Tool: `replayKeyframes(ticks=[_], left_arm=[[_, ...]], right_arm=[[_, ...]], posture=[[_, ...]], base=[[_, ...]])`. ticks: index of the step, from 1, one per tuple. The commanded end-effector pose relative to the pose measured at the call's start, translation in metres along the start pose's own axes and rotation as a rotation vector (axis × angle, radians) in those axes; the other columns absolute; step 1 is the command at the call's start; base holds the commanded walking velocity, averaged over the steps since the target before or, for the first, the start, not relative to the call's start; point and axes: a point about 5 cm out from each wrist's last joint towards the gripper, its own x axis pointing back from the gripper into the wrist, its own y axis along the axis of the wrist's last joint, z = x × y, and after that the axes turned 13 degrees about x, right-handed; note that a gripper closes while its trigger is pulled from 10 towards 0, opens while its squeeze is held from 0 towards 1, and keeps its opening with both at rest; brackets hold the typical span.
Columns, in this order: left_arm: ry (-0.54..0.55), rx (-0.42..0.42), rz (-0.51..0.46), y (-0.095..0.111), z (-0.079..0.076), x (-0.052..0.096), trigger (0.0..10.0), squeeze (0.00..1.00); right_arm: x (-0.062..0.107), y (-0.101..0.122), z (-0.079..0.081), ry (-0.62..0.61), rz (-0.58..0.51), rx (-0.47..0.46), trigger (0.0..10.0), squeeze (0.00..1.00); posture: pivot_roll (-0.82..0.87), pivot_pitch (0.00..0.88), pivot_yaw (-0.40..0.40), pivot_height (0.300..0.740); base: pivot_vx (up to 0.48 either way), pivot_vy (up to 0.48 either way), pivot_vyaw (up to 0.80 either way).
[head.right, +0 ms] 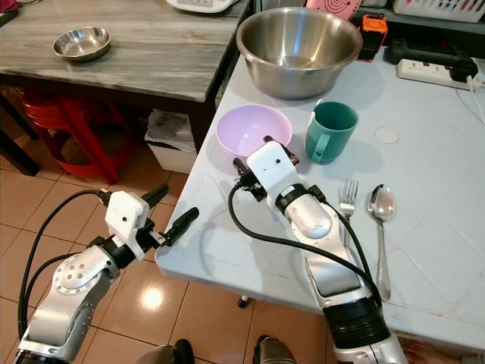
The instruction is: Setting the table
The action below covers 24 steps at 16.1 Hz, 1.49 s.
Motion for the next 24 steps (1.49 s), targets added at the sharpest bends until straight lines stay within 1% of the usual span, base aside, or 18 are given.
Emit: replayKeyframes(ticks=[1,4,5,6,8,9,10,11,12,13,14,15,16,17,18,19,23,24], left_arm=[[-0.005,-0.010,0.008,-0.002,-0.002,0.002,10.0,0.00],[-0.005,0.007,0.013,-0.005,-0.005,0.003,10.0,0.00],[-0.012,-0.035,-0.017,0.000,-0.007,0.002,10.0,0.00],[-0.038,-0.064,-0.021,0.002,-0.010,0.000,10.0,0.00],[-0.046,-0.051,-0.023,0.003,-0.011,-0.002,10.0,0.00],[-0.050,-0.048,-0.024,0.003,-0.011,-0.002,10.0,0.00],[-0.052,-0.049,-0.025,0.003,-0.011,-0.002,10.0,0.00],[-0.055,-0.050,-0.026,0.003,-0.012,-0.003,10.0,0.00],[-0.055,-0.051,-0.026,0.003,-0.012,-0.003,10.0,0.00],[-0.059,-0.050,-0.029,0.002,-0.014,-0.003,10.0,0.00],[-0.061,-0.050,-0.029,0.002,-0.015,-0.003,10.0,0.00],[-0.067,-0.050,-0.030,0.002,-0.016,-0.004,10.0,0.00],[-0.069,-0.051,-0.031,0.003,-0.016,-0.004,10.0,0.00],[-0.070,-0.051,-0.033,0.003,-0.016,-0.005,10.0,0.00],[-0.072,-0.052,-0.033,0.003,-0.016,-0.005,10.0,0.00],[-0.072,-0.051,-0.032,0.002,-0.016,-0.005,10.0,0.00],[-0.071,-0.041,-0.035,0.001,-0.020,-0.005,10.0,0.00],[-0.072,-0.040,-0.035,0.000,-0.020,-0.006,10.0,0.00]], right_arm=[[0.000,0.003,0.002,0.024,-0.005,0.008,10.0,0.00],[-0.007,0.006,-0.001,0.072,0.007,0.026,10.0,0.00],[-0.013,0.005,-0.003,0.134,0.016,0.056,10.0,0.00],[-0.016,0.008,-0.006,0.172,-0.001,0.103,10.0,0.00],[-0.023,0.009,-0.016,0.199,0.002,0.158,10.0,0.00],[-0.026,0.008,-0.021,0.220,0.018,0.185,10.0,0.00],[-0.028,0.006,-0.021,0.251,0.032,0.189,10.0,0.00],[-0.029,0.002,-0.023,0.308,0.057,0.207,10.0,0.00],[-0.030,0.001,-0.023,0.321,0.064,0.212,10.0,0.00],[-0.031,-0.006,-0.023,0.384,0.092,0.246,10.0,0.00],[-0.031,-0.007,-0.023,0.392,0.099,0.256,10.0,0.00],[-0.033,-0.012,-0.027,0.399,0.120,0.301,10.0,0.00],[-0.035,-0.016,-0.031,0.398,0.131,0.324,8.9,0.00],[-0.036,-0.018,-0.034,0.393,0.138,0.359,3.3,0.00],[-0.037,-0.020,-0.037,0.392,0.136,0.410,0.0,0.00],[-0.037,-0.020,-0.038,0.385,0.136,0.413,0.0,0.00],[-0.041,-0.022,-0.050,0.341,0.130,0.487,0.0,0.00],[-0.041,-0.024,-0.052,0.340,0.127,0.537,0.0,0.00]], posture=[[-0.15,0.221,0.004,0.740],[-0.15,0.229,0.005,0.740],[-0.15,0.230,0.009,0.740],[-0.15,0.232,0.012,0.740],[-0.16,0.234,0.012,0.740],[-0.16,0.236,0.012,0.740],[-0.16,0.236,0.012,0.740],[-0.16,0.240,0.011,0.740],[-0.16,0.240,0.011,0.740],[-0.16,0.242,0.012,0.740],[-0.16,0.243,0.012,0.740],[-0.16,0.243,0.012,0.740],[-0.16,0.244,0.012,0.740],[-0.16,0.244,0.012,0.740],[-0.16,0.244,0.012,0.740],[-0.16,0.244,0.012,0.740],[-0.16,0.242,0.010,0.740],[-0.16,0.239,0.010,0.740]], base=[[0.000,0.000,0.00],[0.000,0.000,0.00],[0.000,0.000,0.00],[0.000,0.000,0.00],[0.000,0.000,0.00],[0.000,0.000,0.00],[0.000,0.000,0.00],[0.000,0.000,0.00],[0.000,0.000,0.00],[0.000,0.000,0.00],[0.000,0.000,0.00],[0.000,0.000,0.00],[0.000,0.000,0.00],[0.000,0.000,0.00],[0.000,0.000,0.00],[0.000,0.000,0.00],[0.000,0.000,0.00],[0.000,0.000,0.00]])
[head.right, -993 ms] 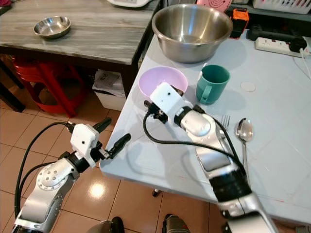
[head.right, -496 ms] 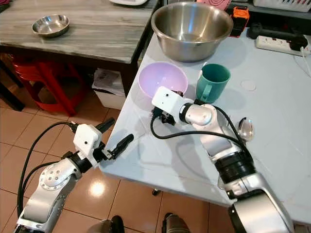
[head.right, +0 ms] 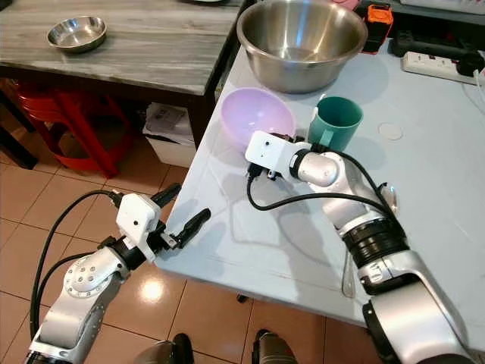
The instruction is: Setting the table
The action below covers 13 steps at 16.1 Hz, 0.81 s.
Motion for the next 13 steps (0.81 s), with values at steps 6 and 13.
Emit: replayKeyframes(ticks=[6,13], left_arm=[[-0.004,-0.020,0.003,-0.0003,-0.0016,0.0008,10.0,0.00],[0.006,-0.024,0.010,-0.0013,0.0001,0.0009,10.0,0.00]], right_arm=[[-0.0020,-0.0035,-0.0016,0.015,-0.012,0.059,0.0,0.00],[-0.0021,-0.0048,-0.0049,-0.006,-0.019,0.082,0.0,0.00]], posture=[[-0.15,0.231,0.005,0.740],[-0.15,0.225,0.007,0.740]], base=[[0.000,0.000,0.00],[0.000,0.000,0.00]])
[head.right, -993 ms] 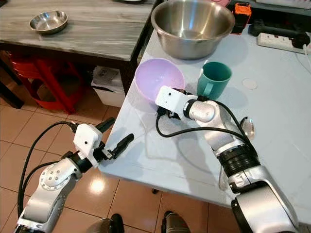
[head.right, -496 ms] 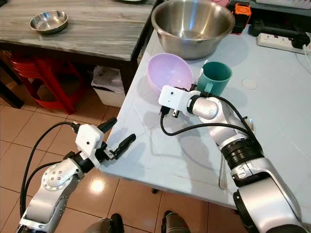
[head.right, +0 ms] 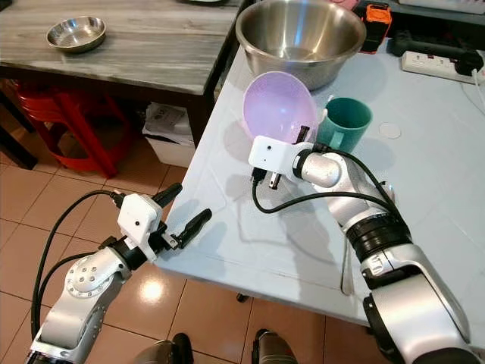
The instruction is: Setting the table
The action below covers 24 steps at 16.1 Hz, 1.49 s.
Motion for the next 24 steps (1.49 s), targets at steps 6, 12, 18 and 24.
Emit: replayKeyframes(ticks=[6,12,18,24], left_arm=[[0.051,-0.019,-0.005,0.000,0.005,0.002,10.0,0.00],[0.444,0.017,-0.109,0.014,0.046,0.002,10.0,0.00],[0.542,0.055,-0.147,0.019,0.062,0.000,10.0,0.00],[0.549,0.102,-0.170,0.016,0.058,-0.007,10.0,0.00]], right_arm=[[0.002,0.028,-0.020,-0.208,-0.155,-0.037,0.0,0.00],[0.022,0.050,0.007,-0.540,-0.194,-0.407,4.1,0.00],[0.044,0.049,0.036,-0.684,-0.085,-0.663,10.0,0.00],[0.046,0.047,0.038,-0.667,-0.047,-0.704,10.0,0.00]], posture=[[-0.15,0.227,0.008,0.740],[-0.14,0.208,0.008,0.740],[-0.15,0.193,0.011,0.740],[-0.16,0.179,-0.007,0.740]], base=[[0.000,0.000,0.00],[0.000,0.000,0.00],[0.000,0.000,0.00],[0.000,0.000,-0.40]])
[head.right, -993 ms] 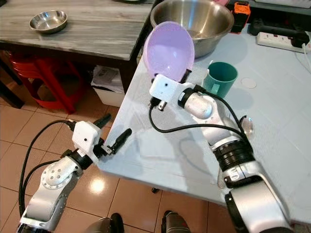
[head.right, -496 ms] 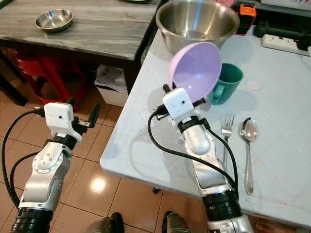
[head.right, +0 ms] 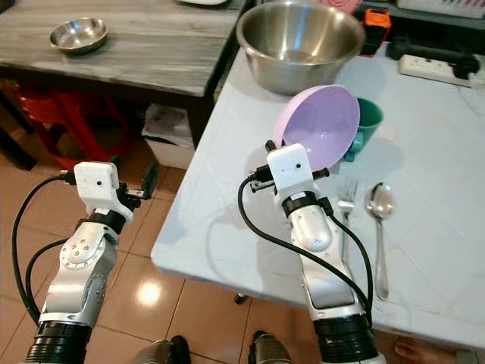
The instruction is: Setting the table
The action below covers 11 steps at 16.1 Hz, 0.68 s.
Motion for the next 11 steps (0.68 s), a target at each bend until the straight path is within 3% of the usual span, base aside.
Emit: replayKeyframes(ticks=[1,3,11], left_arm=[[0.002,0.006,-0.002,-0.001,0.000,0.000,10.0,0.00],[0.003,0.023,-0.010,0.001,-0.001,-0.001,10.0,0.00],[-0.011,0.021,-0.009,0.000,-0.003,-0.003,10.0,0.00]], right_arm=[[0.000,0.006,-0.006,-0.019,-0.021,0.004,10.0,0.00],[-0.002,0.008,-0.002,-0.005,-0.030,0.003,10.0,0.00],[-0.002,0.012,0.005,0.022,-0.056,0.024,10.0,0.00]], posture=[[-0.16,0.179,-0.007,0.740],[-0.16,0.179,-0.010,0.740],[-0.16,0.182,-0.008,0.740]], base=[[0.000,0.000,-0.80],[0.000,0.341,-0.71],[0.000,0.449,0.00]])
